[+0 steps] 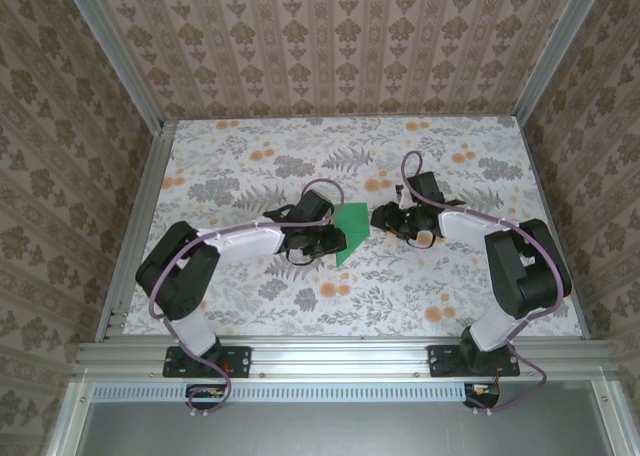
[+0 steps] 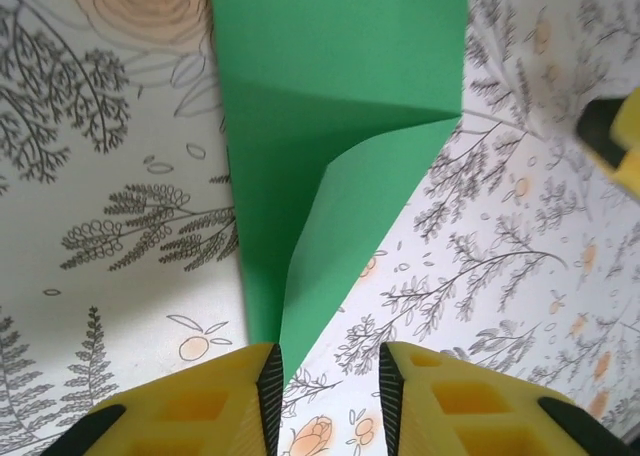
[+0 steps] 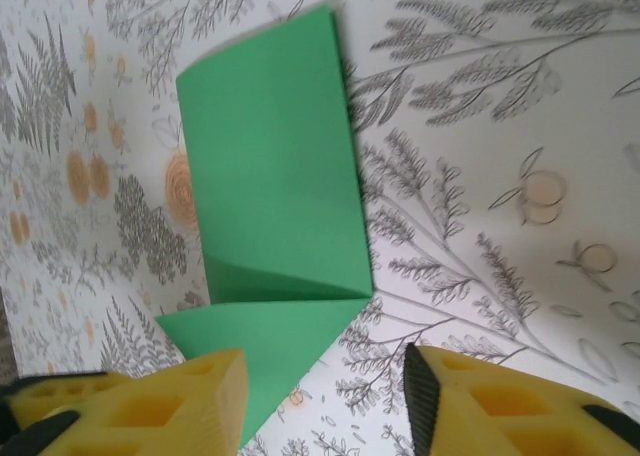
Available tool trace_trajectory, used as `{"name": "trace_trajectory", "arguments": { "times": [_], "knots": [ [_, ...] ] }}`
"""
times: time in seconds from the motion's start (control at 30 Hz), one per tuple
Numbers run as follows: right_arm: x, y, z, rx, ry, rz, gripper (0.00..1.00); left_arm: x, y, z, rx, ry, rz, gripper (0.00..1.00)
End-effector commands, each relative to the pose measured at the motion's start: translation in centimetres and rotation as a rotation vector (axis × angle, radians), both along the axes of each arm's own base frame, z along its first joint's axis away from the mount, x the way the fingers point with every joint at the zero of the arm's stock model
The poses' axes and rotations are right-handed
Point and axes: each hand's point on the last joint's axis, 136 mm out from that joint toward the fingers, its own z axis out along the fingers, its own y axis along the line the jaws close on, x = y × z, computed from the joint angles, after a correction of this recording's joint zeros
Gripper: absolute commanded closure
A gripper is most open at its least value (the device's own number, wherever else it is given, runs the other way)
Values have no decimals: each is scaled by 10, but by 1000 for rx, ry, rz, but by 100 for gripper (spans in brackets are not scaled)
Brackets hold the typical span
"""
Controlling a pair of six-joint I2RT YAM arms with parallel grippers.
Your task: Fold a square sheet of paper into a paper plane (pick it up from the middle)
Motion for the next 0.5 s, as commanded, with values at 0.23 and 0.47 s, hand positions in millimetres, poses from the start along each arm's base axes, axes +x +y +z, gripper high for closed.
{"name": "trace_trajectory", "arguments": {
  "times": [0.23,0.47],
  "knots": [
    [-11,15,2,89,25,10,42,25,-28,6,-71,-40,-46,74],
    [-10,20,-8,106,63,17,42,45,-19,-10,-33,-26,16,79]
  ]
}}
